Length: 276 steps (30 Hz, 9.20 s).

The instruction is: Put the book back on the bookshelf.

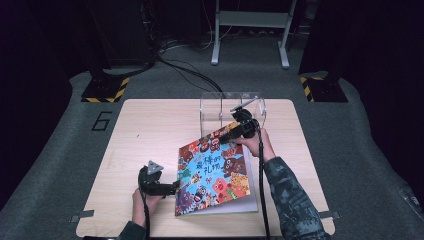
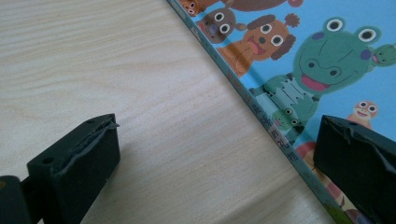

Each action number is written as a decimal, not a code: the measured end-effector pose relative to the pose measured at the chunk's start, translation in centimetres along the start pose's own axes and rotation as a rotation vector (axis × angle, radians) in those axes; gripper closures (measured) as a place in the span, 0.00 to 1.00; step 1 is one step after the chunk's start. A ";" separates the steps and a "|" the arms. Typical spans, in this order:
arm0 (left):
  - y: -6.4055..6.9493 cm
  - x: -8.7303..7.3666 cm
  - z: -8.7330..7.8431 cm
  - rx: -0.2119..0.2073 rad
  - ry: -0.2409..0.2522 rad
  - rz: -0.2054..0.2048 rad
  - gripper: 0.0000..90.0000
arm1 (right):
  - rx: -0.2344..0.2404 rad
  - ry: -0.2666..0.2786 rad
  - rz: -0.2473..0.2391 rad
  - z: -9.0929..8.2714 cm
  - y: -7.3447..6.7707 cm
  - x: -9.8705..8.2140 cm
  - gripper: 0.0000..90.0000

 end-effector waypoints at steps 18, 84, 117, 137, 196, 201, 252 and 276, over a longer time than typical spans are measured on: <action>0.0 -0.1 0.0 -0.007 -0.004 0.012 0.00 | -0.008 0.037 -0.045 -0.4 -0.5 0.2 0.66; 0.8 5.2 -3.6 -0.241 0.046 -0.006 0.00 | -0.131 0.356 -0.249 -3.3 -3.2 -3.4 0.69; 2.8 6.6 -2.5 -0.330 -0.009 0.049 0.00 | -0.144 0.479 -0.345 -4.3 -4.6 -4.2 0.69; 2.0 6.9 -3.0 -0.432 0.026 0.007 0.16 | -0.065 0.462 -0.275 -3.7 -3.8 -3.1 0.69; 0.5 9.1 -8.7 -0.281 0.208 0.114 0.47 | 0.017 0.434 -0.275 -5.6 -4.8 -2.3 0.67; 0.4 9.1 -9.0 -0.272 0.220 0.131 0.49 | 0.012 0.436 -0.276 -5.7 -4.8 -2.3 0.67; 0.2 10.5 -12.4 -0.161 0.306 0.273 0.64 | -0.083 0.436 -0.256 -5.8 -4.2 -2.1 0.52; 0.2 9.9 -13.0 -0.153 0.307 0.310 0.65 | -0.114 0.427 -0.275 -5.8 -4.5 -2.0 0.49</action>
Point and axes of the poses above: each handheld gripper's, and its own axes: z roughly forward along the jaws, x roughly out of its top, y roughly to its right, the point moved 10 cm from there along z, roughly forward along the jaws, and after that the axes turned 15 degrees about -y, right-handed, at the moved point
